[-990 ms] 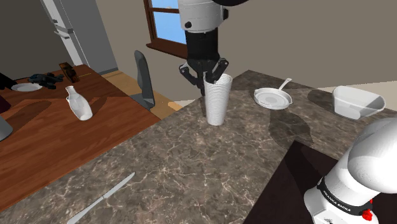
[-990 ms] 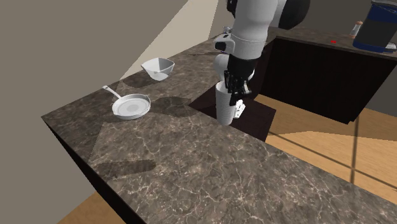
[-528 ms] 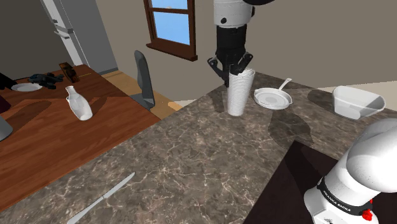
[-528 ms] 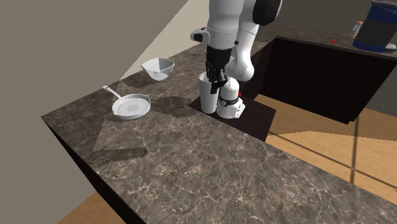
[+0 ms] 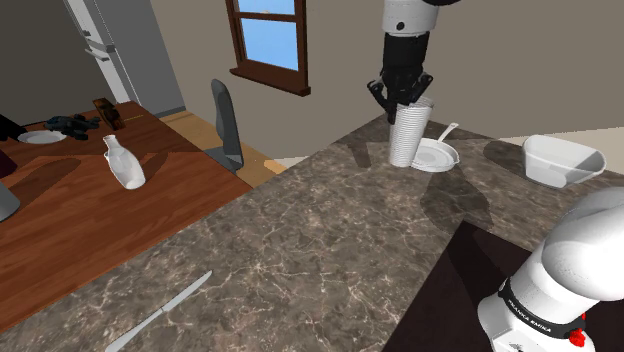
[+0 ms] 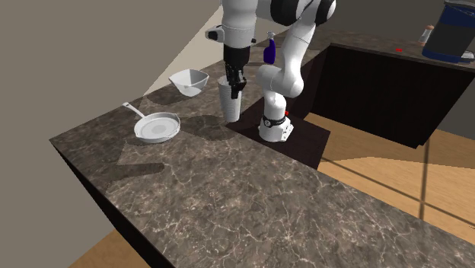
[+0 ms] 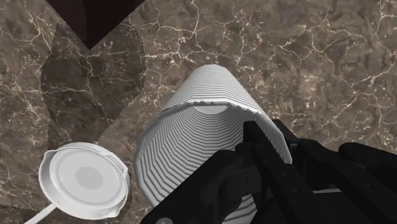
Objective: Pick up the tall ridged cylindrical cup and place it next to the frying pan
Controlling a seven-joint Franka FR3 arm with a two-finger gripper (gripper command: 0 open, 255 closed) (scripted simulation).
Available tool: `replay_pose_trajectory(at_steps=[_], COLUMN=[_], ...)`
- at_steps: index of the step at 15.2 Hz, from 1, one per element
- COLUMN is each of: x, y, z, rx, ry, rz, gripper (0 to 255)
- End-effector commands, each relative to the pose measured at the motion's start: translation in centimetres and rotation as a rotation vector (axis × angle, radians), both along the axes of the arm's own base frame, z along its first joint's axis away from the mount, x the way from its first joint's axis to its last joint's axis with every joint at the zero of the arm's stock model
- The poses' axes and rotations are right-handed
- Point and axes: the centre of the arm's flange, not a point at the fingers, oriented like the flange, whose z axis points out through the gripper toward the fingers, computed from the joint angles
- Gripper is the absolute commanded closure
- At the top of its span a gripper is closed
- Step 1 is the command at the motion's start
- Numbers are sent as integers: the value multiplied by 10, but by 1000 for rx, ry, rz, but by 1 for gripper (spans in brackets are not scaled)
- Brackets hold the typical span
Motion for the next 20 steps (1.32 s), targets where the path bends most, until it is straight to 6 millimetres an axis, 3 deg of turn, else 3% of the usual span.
replay_pose_trajectory(at_steps=[1, 20], x=[-6, -45], y=[-29, -277], z=[-2, -2], rx=[1, 1], ry=[0, 0], rz=[2, 2], gripper=[255, 255])
